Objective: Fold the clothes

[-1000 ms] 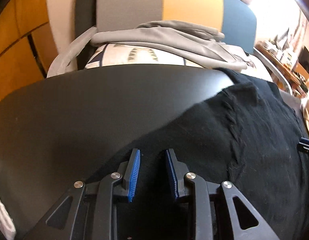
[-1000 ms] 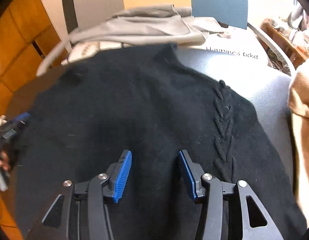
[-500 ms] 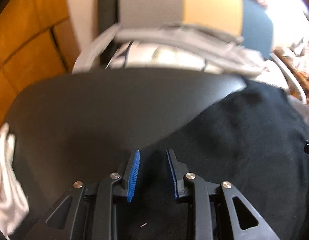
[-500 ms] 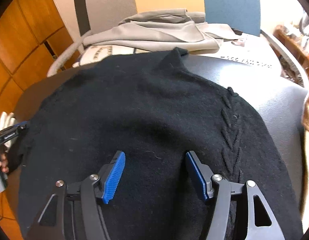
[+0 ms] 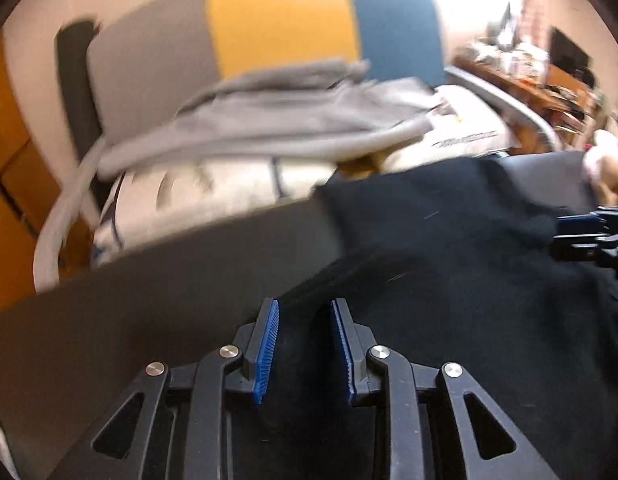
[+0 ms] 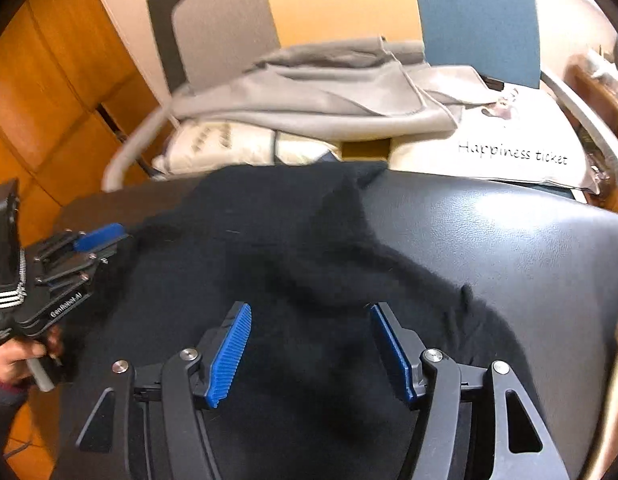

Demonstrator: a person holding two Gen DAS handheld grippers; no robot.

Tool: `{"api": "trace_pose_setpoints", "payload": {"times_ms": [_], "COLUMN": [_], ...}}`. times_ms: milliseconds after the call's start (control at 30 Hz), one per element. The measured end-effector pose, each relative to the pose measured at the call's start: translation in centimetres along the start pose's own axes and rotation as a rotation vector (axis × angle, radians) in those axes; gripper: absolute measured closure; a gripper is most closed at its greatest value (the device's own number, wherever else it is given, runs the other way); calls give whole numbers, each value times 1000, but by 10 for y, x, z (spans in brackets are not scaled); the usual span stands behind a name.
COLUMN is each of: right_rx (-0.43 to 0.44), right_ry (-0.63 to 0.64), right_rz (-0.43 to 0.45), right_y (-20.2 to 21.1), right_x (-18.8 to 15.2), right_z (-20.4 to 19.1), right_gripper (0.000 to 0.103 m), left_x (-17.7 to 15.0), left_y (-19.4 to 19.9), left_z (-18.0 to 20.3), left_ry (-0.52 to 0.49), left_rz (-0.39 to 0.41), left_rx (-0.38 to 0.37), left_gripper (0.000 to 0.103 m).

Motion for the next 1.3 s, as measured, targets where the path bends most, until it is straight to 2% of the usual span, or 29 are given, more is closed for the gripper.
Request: {"api": "trace_pose_setpoints", "payload": {"times_ms": [133,267,433,500,567,633,733,900,1000,1100,1167,1233,1300], "right_rx": [-70,-131,-125,-124,-116,-86,-96,-159,-240,-355,-399,-392,-341], "right_ry": [22,64,28,2,-9,-56,-144,-347,-494,-646,-757,-833,-882], "right_rz": [-7,17,39,49,132,194,241,298,380,484,526,555,570], "right_y": [-14,-21,-15,-3,26,60,102,185,247,309,336,349,350], "right_x": [9,13,12,10,1,-25,-76,-196,-262,-319,-351,-372,-383], "right_z": [12,10,11,8,2,3,17,69,107,149,175,193,205], "right_gripper": [39,38,38,38,38,35,22,21,21,21,21,21,21], "left_x": [-13,-22,-15,-14,-20,-35,-71,-136,-164,-187,-196,-197,-198], "left_y": [1,2,11,34,60,85,111,135,140,136,129,131,131], "left_z": [-22,-26,-23,-21,-15,-6,18,63,82,92,94,95,96], "left_ry": [121,145,155,170,187,200,174,96,57,65,80,85,81], "left_rz": [15,35,12,73,118,146,151,92,60,13,-16,-2,2], "left_rx": [-24,-12,-4,1,-31,-72,-134,-174,-160,-152,-148,-137,-125], "left_gripper": [74,74,74,73,73,73,72,72,72,72,71,71,70]}}
Point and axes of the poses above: each gripper's, at about its wrist camera, not at the fingertips, and y roughly against the way its jaws point, z to its right, x to its top, the point moved 5 cm from there along -y, roughly the way its jaws point, and after that the axes turned 4 degrees about -z, right-handed, at the moved point
